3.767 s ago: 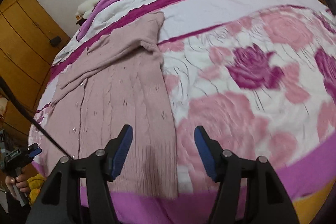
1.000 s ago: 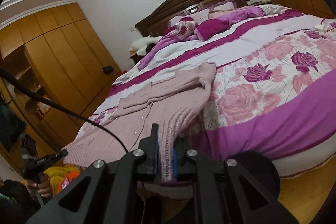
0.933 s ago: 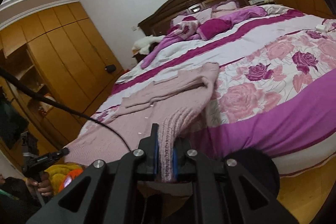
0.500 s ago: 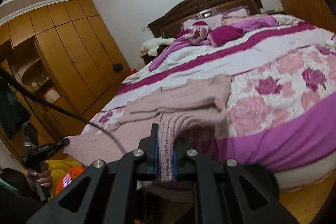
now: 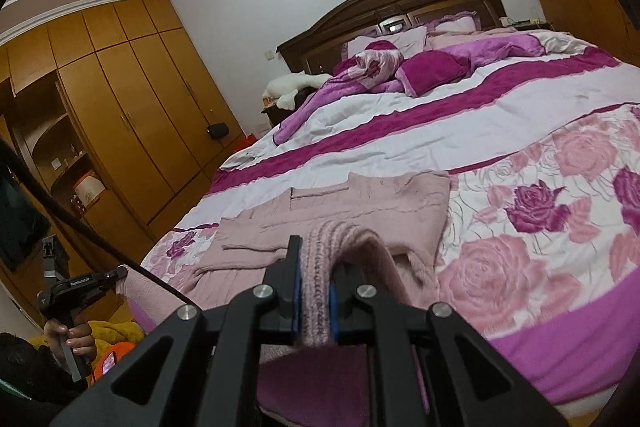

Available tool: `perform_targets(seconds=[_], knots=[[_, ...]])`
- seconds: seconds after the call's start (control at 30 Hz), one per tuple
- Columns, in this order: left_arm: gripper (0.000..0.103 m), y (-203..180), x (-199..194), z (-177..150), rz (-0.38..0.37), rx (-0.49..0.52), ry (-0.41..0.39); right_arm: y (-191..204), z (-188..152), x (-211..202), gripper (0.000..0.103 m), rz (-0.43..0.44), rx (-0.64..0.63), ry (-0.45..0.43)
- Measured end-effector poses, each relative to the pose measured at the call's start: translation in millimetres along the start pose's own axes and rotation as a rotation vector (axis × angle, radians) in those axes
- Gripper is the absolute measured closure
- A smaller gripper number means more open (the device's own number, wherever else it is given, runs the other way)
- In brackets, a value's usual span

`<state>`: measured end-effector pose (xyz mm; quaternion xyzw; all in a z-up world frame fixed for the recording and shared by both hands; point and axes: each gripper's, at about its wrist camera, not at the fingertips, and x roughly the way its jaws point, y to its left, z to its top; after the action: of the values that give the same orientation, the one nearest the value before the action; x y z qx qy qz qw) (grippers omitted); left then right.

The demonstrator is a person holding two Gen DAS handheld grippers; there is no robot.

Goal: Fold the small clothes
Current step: 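Lift the hem with both grippers and fold it toward the collar, then lay the hem onto the collar and open both grippers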

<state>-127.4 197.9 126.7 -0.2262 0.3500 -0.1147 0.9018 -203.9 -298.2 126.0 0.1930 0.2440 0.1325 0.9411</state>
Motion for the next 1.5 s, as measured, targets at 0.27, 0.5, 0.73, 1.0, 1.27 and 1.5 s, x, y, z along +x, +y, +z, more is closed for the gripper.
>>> perform_targets(seconds=[0.27,0.5,0.73,1.0,1.27,1.5], knots=[[0.103,3,44,35,0.041,0.004,-0.003,-33,22,57,0.093,-0.038,0.031,0.044],[0.103,1,87,75,0.072,-0.020,0.000,-61,57,114,0.093,-0.043,0.114,0.081],[0.103,-6,140,102,0.102,-0.049,0.021,-70,79,150,0.093,-0.065,0.131,0.090],[0.103,-5,200,118,0.130,-0.083,0.022,-123,86,183,0.092,-0.078,0.280,0.084],[0.103,5,246,118,0.182,-0.131,0.082,-157,82,217,0.092,-0.092,0.360,0.131],[0.061,11,253,118,0.152,-0.123,0.079,-166,78,231,0.031,-0.233,0.395,0.164]])
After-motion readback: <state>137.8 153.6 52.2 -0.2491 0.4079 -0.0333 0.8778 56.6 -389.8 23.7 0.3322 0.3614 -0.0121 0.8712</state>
